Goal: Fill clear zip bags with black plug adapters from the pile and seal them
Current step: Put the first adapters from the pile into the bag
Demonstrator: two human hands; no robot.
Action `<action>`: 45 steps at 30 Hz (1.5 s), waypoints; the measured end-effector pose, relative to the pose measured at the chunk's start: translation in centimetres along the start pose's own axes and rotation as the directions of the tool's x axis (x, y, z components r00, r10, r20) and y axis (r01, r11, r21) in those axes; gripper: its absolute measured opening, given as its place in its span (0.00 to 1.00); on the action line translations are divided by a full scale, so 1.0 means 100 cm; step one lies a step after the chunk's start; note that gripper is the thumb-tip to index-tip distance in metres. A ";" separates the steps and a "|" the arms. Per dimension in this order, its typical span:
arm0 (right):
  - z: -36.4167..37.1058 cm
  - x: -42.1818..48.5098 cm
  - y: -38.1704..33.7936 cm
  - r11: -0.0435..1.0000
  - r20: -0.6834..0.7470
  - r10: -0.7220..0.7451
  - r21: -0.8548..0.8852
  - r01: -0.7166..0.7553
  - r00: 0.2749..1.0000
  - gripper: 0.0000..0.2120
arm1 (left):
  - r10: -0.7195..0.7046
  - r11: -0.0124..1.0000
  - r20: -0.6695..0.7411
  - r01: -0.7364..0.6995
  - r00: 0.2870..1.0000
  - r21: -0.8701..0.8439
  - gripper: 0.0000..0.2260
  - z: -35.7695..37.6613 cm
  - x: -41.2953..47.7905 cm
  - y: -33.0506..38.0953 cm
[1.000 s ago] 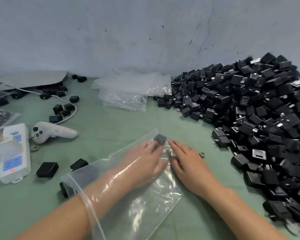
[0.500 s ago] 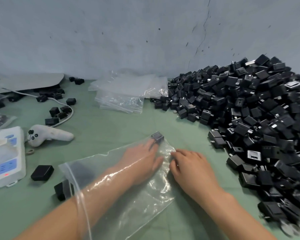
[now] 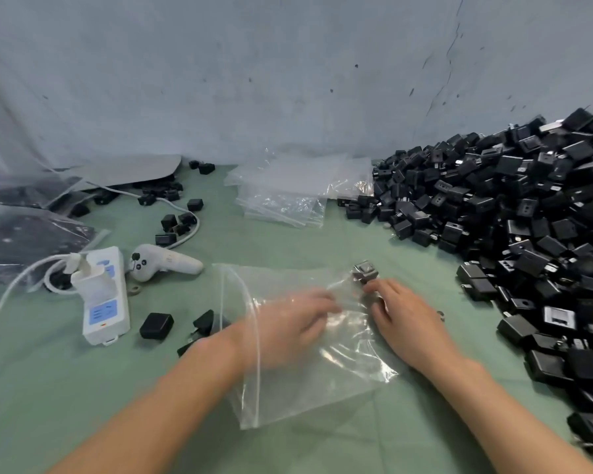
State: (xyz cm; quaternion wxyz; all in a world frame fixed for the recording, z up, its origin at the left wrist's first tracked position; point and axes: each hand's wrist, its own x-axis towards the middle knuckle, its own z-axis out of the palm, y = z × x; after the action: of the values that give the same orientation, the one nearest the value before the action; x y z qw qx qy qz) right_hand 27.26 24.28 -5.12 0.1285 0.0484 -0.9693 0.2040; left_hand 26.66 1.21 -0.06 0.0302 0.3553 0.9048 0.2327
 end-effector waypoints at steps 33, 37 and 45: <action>-0.012 -0.016 0.017 0.992 -0.060 0.100 -0.067 -0.104 0.993 0.13 | -0.039 0.984 -0.224 0.077 0.974 0.161 0.15 -0.048 -0.104 -0.050; -0.011 -0.016 0.017 0.992 -0.070 0.098 -0.069 -0.103 0.993 0.13 | 0.080 0.987 -0.241 -0.043 0.967 0.155 0.15 -0.036 -0.100 -0.036; -0.011 -0.016 0.020 0.992 -0.065 0.093 -0.074 -0.098 0.993 0.13 | -0.035 0.998 -0.229 0.021 0.973 -0.062 0.12 -0.047 -0.112 -0.036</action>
State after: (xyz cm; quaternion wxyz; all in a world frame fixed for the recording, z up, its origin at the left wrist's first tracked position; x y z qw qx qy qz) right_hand 28.78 26.63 -5.37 0.1501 -0.0095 -0.9732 0.1740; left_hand 31.73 -10.35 1.23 -0.0608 0.3122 0.8999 0.2983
